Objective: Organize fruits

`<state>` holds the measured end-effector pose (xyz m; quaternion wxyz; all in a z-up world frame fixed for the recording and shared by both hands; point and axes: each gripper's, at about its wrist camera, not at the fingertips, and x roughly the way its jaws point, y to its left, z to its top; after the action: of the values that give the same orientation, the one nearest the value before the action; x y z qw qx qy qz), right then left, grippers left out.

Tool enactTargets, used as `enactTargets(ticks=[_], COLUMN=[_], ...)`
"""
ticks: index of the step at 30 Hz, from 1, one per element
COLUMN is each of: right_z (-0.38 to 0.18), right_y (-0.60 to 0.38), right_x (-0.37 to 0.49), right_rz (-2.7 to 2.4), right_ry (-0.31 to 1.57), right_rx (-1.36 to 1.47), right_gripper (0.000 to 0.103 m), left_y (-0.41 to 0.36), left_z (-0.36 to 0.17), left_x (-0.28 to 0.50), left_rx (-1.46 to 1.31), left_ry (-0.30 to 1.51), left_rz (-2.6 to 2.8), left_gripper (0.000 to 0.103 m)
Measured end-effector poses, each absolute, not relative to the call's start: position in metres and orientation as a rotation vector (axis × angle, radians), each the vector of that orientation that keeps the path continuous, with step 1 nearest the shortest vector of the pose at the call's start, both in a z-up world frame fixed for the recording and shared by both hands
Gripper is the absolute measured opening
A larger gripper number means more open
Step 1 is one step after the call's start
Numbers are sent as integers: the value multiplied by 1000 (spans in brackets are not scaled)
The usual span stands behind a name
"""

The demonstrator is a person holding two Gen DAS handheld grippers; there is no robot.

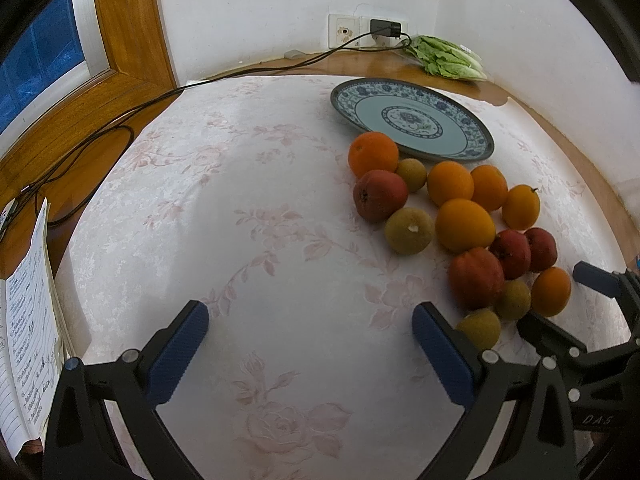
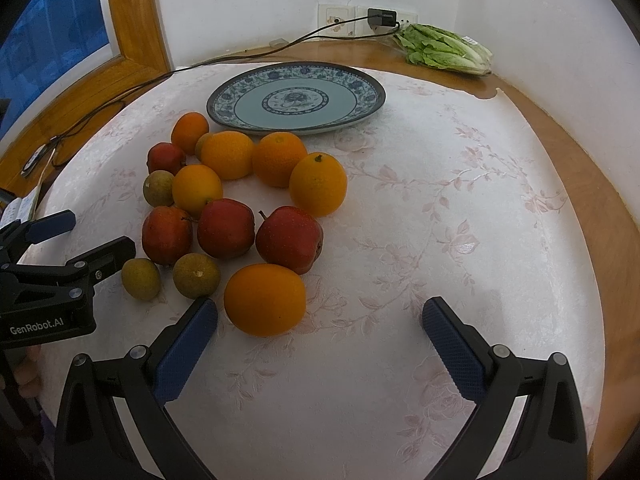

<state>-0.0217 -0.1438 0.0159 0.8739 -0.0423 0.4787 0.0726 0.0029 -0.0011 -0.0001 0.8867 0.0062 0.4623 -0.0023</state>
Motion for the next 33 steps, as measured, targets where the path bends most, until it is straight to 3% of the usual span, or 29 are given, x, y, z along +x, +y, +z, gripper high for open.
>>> enactTargets(ticks=[19,27,33], right_z=[16,19,24], right_y=[-143,-147,-146], right_x=[-23,-27,-32], right_rz=[153,172,223], right_ry=[1004,996,985], right_rx=[-91,-45,-29], right_gripper=[102,89,72], left_y=[-1,-2,-12], left_z=[0,8,22], left_x=[3,-3,-13], left_rx=[13,-12,-24], left_ry=[961,959,939], left_rz=[-5,-42,-107], left_gripper=[103,99,97])
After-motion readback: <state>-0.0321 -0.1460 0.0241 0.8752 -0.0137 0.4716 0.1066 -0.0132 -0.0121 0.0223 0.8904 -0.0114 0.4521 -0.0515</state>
